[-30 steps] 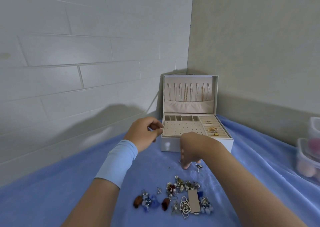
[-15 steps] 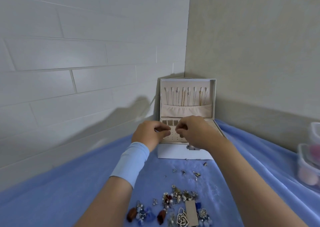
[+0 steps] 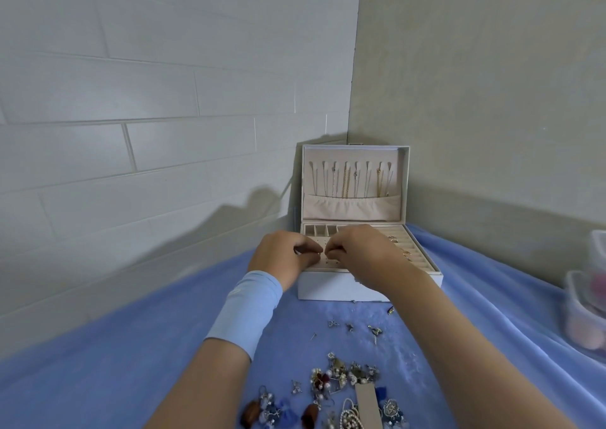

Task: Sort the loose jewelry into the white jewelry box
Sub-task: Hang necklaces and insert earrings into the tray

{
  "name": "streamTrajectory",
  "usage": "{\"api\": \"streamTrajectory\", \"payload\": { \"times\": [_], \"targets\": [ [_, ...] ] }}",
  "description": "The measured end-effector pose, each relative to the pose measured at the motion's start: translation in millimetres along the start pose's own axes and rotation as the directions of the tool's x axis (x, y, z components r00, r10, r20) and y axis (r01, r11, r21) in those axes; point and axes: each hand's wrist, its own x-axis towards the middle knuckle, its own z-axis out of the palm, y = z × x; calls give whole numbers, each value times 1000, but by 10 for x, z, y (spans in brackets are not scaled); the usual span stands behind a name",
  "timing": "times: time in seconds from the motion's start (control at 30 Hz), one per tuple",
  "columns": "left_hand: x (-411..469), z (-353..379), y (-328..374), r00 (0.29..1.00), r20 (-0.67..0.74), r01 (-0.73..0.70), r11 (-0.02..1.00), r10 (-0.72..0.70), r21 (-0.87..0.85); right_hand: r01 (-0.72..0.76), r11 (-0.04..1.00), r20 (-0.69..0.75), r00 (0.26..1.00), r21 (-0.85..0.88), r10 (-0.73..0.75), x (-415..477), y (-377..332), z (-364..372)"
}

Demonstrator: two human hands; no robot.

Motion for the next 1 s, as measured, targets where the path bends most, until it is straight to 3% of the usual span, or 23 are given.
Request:
{"api": "streamTrajectory", "payload": {
  "times": [0.33,0.67,0.83,0.93,1.0],
  "targets": [
    [6,-27,-25,999,31,16,1000,-17,25,51,996,-10,999,-78,-52,-2,22,62],
    [8,-29,-14,998,63,12,998,-7,-69,-68,965,-76,993,254,90,-6,85,123],
    [9,-36,15,999,46,-13,999,16,-48,-20,903,-143,986,429,90,-1,109,150],
    [12,-56,79,1000,19,4,977,0,-211,96,869,-219,976,485,15,-22,61,135],
    [10,-98,104,999,6,47,944,-48,-326,113,817,-252,967,565,41,-36,37,112]
  ]
}}
